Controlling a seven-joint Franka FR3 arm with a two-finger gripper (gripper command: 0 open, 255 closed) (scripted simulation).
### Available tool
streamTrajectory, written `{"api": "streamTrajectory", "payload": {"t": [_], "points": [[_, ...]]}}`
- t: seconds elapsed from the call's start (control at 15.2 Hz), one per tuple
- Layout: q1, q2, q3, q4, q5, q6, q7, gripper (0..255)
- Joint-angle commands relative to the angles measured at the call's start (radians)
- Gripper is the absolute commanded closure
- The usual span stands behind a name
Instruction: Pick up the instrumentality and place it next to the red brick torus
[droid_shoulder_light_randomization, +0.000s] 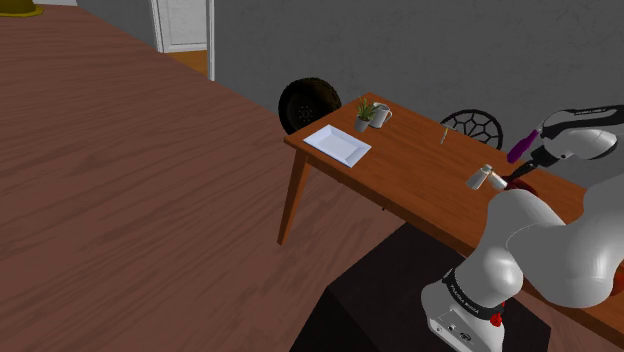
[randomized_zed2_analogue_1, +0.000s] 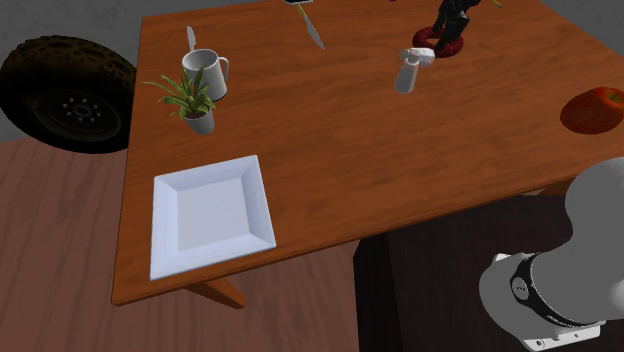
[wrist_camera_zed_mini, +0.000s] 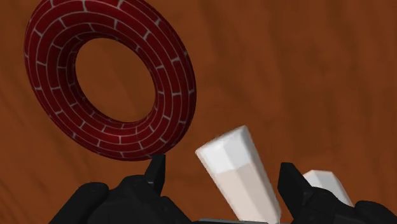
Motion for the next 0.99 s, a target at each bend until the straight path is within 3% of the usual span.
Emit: {"api": "streamTrajectory", "payload": {"t": [0.0, 0.13, 0.4, 0.92], "points": [[0.001, -0.001, -0.002, 0.001, -0.001, 0.000, 0.001, 0], [-0.004, 0.001, 0.000, -0.002, 0.001, 0.000, -0.002, 0], [-0.074, 0.072, 0.066, 0.036, 0.070, -0.096, -0.046, 0], [-0.074, 0.072, 0.066, 0.036, 0.070, -0.095, -0.046, 0]]}}
